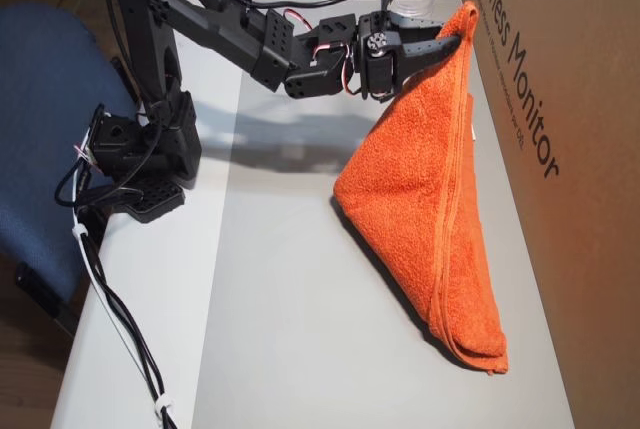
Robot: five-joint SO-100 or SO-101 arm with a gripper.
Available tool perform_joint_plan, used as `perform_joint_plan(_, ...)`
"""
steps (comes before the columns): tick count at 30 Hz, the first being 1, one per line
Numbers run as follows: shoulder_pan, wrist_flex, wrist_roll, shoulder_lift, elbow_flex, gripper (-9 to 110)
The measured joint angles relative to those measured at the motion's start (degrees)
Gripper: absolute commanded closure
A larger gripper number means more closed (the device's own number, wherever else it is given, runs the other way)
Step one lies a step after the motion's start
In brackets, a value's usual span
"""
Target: Fold the blanket.
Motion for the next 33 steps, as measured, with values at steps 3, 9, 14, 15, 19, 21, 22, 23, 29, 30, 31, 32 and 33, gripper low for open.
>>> perform_joint_plan(3,-1.32,0.00,-1.23,-3.34,-3.08,101)
perform_joint_plan(9,-3.43,4.57,-4.48,-9.84,-11.34,101)
perform_joint_plan(14,-4.31,8.96,-6.50,-15.29,-18.19,101)
perform_joint_plan(15,-4.48,9.58,-6.86,-16.08,-19.16,101)
perform_joint_plan(19,-5.89,10.72,-7.56,-19.60,-22.06,101)
perform_joint_plan(21,-6.77,10.72,-7.91,-21.01,-22.68,101)
perform_joint_plan(22,-7.29,10.72,-8.61,-21.53,-22.76,101)
perform_joint_plan(23,-7.82,10.72,-9.32,-22.24,-23.03,101)
perform_joint_plan(29,-11.25,10.72,-12.04,-24.87,-23.03,101)
perform_joint_plan(30,-11.78,10.72,-12.22,-25.31,-23.03,101)
perform_joint_plan(31,-12.22,10.72,-12.48,-25.66,-23.03,101)
perform_joint_plan(32,-12.57,10.72,-12.57,-25.84,-23.03,101)
perform_joint_plan(33,-12.66,10.72,-12.92,-26.19,-23.03,101)
